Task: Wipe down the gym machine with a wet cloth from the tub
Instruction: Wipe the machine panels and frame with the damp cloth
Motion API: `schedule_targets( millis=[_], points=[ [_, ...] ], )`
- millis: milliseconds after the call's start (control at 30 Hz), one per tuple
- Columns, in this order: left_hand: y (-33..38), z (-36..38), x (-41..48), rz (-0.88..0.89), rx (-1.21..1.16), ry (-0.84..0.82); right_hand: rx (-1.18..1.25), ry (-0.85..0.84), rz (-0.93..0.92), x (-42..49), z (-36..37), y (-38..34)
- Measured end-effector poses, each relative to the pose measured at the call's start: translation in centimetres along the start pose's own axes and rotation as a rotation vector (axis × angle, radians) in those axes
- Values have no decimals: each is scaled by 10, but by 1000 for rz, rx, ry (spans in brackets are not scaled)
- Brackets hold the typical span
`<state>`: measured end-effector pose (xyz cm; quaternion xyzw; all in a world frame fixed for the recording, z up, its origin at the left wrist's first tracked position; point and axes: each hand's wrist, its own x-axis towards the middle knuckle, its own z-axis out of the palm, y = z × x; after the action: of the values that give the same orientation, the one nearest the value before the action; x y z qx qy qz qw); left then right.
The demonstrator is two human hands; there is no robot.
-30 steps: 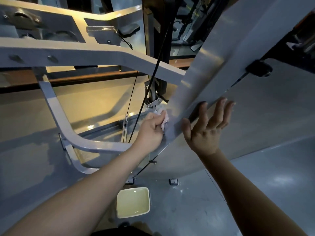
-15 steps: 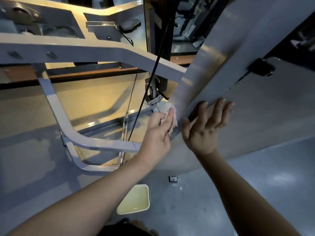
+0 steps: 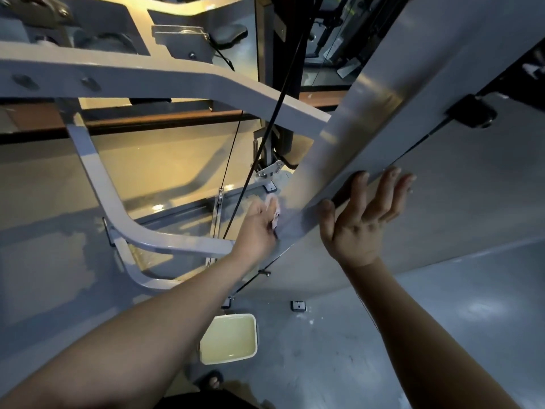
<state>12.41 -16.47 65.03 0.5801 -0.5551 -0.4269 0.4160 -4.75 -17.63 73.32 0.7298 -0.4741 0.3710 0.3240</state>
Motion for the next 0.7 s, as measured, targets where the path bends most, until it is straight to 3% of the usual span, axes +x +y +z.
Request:
schedule_targets(
  millis=[67,167,267,333,467,567,633,700],
  points=[
    [-20,2,5,-178,126,-80,-2,-5,-12,1,0,0],
    [-22,0,20,-280,161,-88,9,-5,-4,1,-1,-1],
    [5,-5,29,-80,-23,1,-4,5,-13,1,-1,-1],
    [4,-9,32,-39,-92,-20,-6,9,-21,2,-1,-1],
    [-38,1,36,-243,202,-157,-13,5,-17,1,0,-1],
    [-40,5,36,-411,96,-165,-8,3,-25,1,0,0],
    [-25,5,28,-374,-2,-105,3,5,-28,1,1,0],
    [-3,6,9,-212,-152,-9,6,20,-19,0,4,-1]
  ],
)
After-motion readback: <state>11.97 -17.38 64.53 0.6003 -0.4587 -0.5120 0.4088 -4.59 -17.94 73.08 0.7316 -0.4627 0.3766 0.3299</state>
